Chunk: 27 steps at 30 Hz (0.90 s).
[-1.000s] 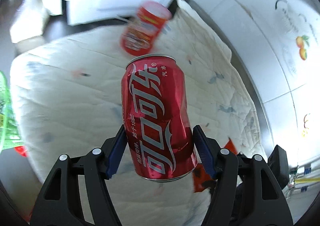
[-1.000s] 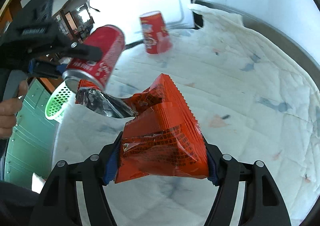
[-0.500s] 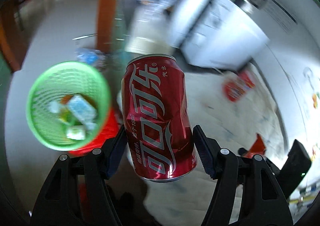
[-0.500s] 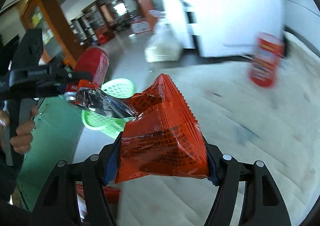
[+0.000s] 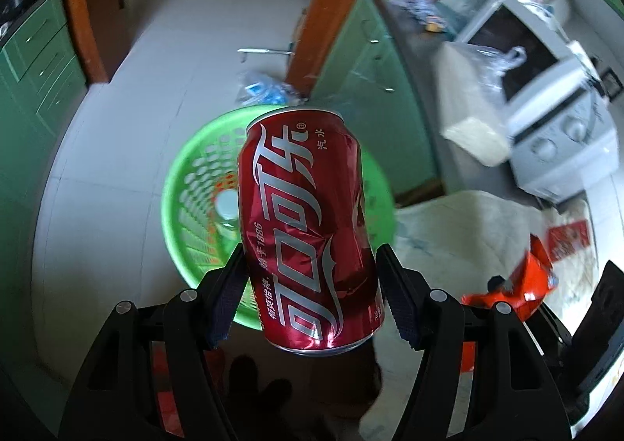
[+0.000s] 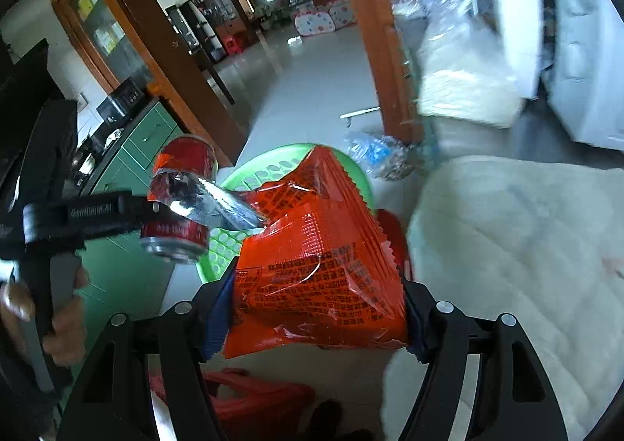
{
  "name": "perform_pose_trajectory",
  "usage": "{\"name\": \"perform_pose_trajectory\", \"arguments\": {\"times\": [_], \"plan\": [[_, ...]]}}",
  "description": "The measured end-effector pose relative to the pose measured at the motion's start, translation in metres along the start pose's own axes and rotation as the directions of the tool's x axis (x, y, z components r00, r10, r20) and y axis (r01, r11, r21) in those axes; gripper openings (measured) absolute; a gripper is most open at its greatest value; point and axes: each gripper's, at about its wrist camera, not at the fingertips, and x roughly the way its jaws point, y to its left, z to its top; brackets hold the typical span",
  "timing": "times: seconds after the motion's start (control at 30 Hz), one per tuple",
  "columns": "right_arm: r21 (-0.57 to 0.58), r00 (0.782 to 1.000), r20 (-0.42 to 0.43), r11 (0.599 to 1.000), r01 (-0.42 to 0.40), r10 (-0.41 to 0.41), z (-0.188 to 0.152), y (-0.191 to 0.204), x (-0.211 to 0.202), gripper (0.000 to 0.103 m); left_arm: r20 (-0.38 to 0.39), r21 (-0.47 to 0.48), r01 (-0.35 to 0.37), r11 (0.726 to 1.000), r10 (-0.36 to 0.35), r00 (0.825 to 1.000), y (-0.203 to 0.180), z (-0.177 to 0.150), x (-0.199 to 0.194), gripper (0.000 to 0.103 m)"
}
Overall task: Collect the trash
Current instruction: 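Carry can and chip bag to the green basket and release both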
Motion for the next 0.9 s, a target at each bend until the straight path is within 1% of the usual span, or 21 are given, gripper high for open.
{"name": "perform_pose_trajectory", "arguments": {"times": [0.23, 0.3, 0.33, 0.43, 0.5, 0.57, 0.7, 0.83, 0.9], "plan": [[0.013, 0.999, -0.048, 1.0, -0.009, 0.01, 0.024, 0.026, 0.065, 0.073, -0.018, -0.037, -0.008, 0.999, 0.008, 1.0, 0.03, 0.011, 0.022, 0.065], [0.018, 0.998, -0.06, 1.0, -0.008, 0.009, 0.029, 0.03, 0.08, 0.077, -0.024, -0.043, -0.012, 0.999, 0.011, 1.0, 0.034, 0.013, 0.029, 0.065], [0.023, 0.998, -0.063, 1.0, -0.014, 0.015, 0.031, 0.032, 0.086, 0.082, -0.027, -0.047, -0.011, 0.999, 0.009, 1.0, 0.037, 0.015, 0.032, 0.065], [0.025, 0.998, -0.063, 1.0, -0.014, 0.016, 0.033, 0.037, 0.095, 0.087, -0.04, -0.061, -0.006, 0.998, 0.004, 0.999, 0.046, 0.014, 0.038, 0.066], [0.023, 0.998, -0.062, 0.999, -0.023, 0.025, 0.033, 0.039, 0.098, 0.088, -0.055, -0.062, -0.008, 0.998, 0.005, 0.998, 0.048, 0.014, 0.046, 0.066], [-0.003, 0.998, -0.059, 1.0, -0.003, 0.002, 0.032, 0.04, 0.098, 0.091, -0.063, -0.066, -0.001, 0.998, -0.003, 0.998, 0.051, 0.013, 0.049, 0.066], [-0.025, 0.999, -0.048, 1.0, -0.008, 0.007, 0.027, 0.04, 0.089, 0.092, -0.069, -0.073, -0.015, 0.997, 0.01, 0.998, 0.055, 0.011, 0.054, 0.066], [-0.023, 0.999, -0.033, 1.0, -0.014, 0.013, 0.02, 0.033, 0.07, 0.092, -0.074, -0.082, -0.03, 0.996, 0.024, 0.997, 0.056, 0.01, 0.056, 0.066], [-0.027, 1.0, -0.019, 1.0, -0.012, 0.012, 0.015, 0.026, 0.052, 0.092, -0.074, -0.083, -0.028, 0.996, 0.022, 0.997, 0.054, 0.009, 0.054, 0.066]]}}
